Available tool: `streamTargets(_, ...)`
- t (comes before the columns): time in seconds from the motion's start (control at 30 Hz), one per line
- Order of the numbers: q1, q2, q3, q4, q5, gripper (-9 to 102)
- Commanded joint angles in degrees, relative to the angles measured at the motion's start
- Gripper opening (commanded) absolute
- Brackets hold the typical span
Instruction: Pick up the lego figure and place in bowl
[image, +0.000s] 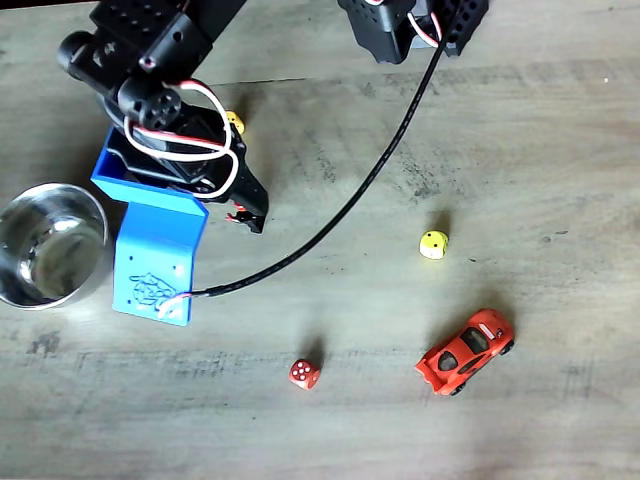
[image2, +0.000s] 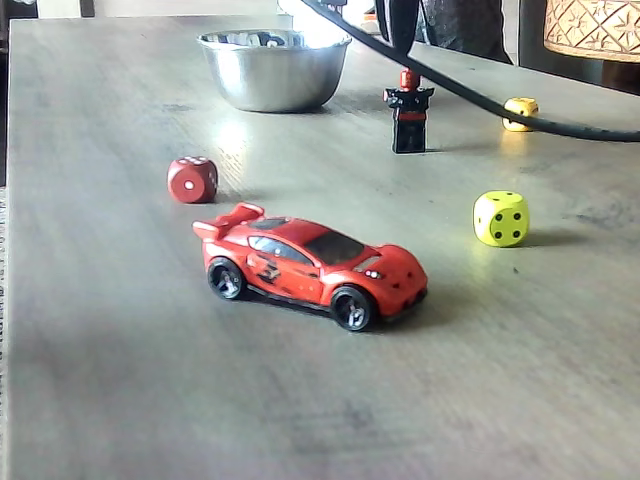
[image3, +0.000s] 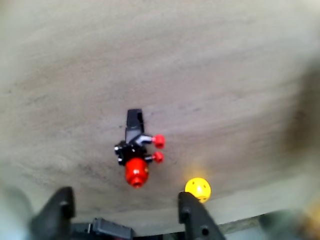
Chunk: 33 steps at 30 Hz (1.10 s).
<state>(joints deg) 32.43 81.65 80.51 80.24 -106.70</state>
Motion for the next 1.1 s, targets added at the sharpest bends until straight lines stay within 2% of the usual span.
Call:
streamTargets(0.0,-0.3,0.1,-2.1,-0.6,-0.4,27)
streamTargets(1.07,0.6,-4.9,-3.1,-0.6,-0.4,26)
